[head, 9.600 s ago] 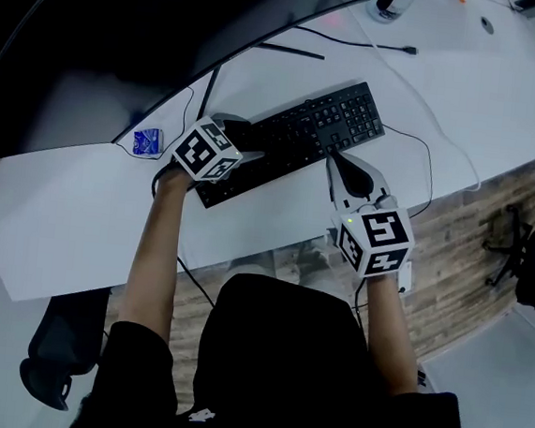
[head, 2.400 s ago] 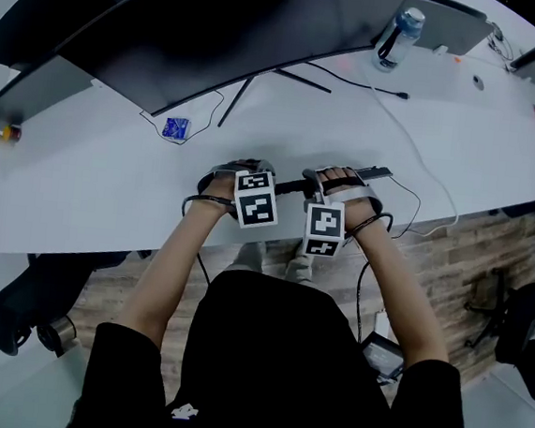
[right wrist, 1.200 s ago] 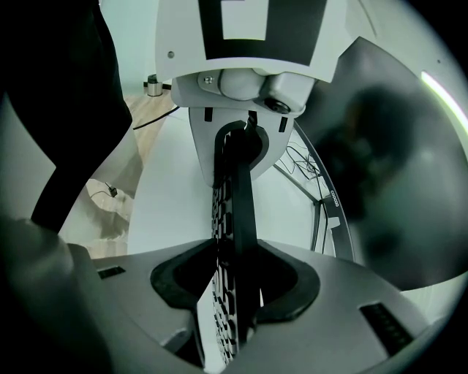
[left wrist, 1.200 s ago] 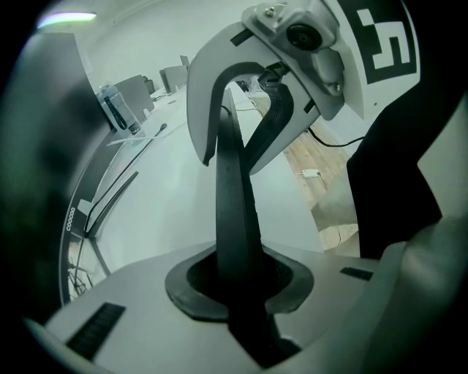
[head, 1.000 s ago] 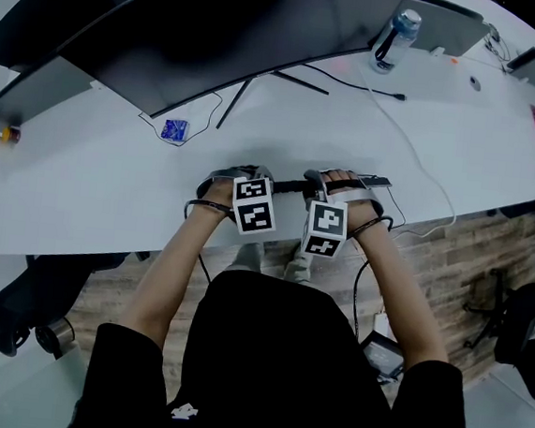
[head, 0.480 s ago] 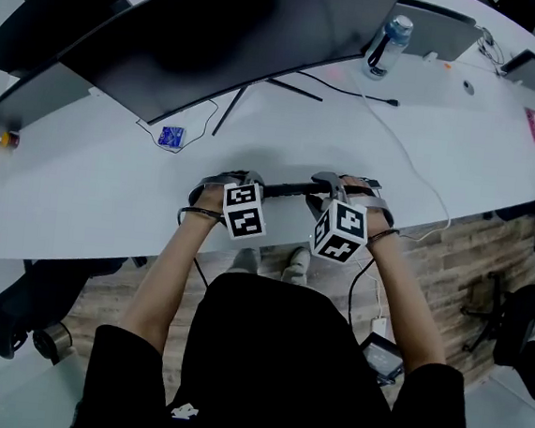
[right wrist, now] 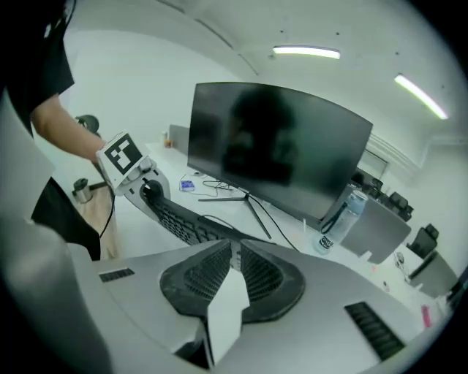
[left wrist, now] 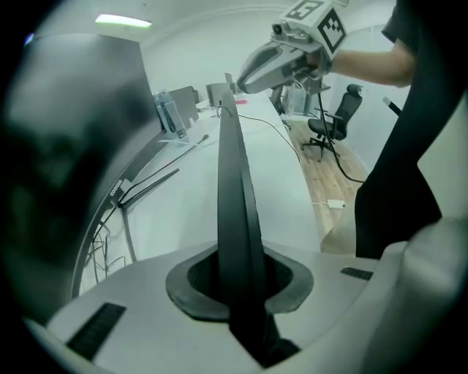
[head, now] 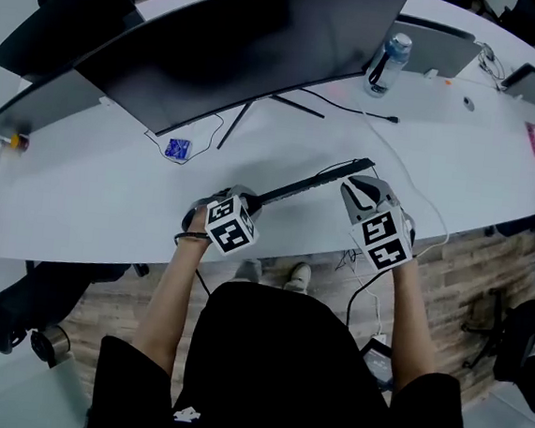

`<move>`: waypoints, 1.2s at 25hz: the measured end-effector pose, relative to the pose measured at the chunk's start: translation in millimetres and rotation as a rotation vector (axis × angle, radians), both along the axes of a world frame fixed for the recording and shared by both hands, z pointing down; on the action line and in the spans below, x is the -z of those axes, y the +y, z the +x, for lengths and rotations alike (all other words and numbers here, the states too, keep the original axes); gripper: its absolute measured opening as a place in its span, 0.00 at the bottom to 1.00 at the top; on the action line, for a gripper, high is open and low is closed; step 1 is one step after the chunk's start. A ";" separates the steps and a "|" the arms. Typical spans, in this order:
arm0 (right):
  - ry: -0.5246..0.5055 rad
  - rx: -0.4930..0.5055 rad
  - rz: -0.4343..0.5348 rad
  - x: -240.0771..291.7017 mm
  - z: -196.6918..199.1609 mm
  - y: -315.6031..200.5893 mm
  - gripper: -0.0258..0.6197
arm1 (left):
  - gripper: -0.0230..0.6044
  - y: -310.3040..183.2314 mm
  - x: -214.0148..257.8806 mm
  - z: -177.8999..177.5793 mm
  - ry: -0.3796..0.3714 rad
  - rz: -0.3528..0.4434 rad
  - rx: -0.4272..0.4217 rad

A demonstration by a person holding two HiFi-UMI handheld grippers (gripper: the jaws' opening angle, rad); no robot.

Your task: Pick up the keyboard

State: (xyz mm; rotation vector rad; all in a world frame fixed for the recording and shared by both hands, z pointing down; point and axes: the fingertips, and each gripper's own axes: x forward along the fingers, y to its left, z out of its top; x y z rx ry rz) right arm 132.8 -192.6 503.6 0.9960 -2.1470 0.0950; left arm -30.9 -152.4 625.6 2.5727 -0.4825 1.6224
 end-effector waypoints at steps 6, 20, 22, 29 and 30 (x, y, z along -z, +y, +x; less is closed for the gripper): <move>-0.119 -0.092 0.023 13.5 23.1 4.0 0.05 | 0.16 -3.4 34.4 -2.1 0.085 0.073 0.128; -0.337 -0.231 0.135 57.6 44.1 4.5 0.05 | 0.16 -0.6 135.9 31.5 0.379 0.283 0.365; -0.374 -0.234 0.145 65.0 47.1 4.1 0.05 | 0.16 1.7 153.7 38.0 0.449 0.294 0.419; -0.465 -0.188 0.201 96.6 48.1 4.7 0.05 | 0.16 14.4 187.1 52.1 0.503 0.411 0.489; -0.476 -0.177 0.205 99.2 46.8 4.8 0.05 | 0.16 16.3 189.4 53.3 0.497 0.427 0.492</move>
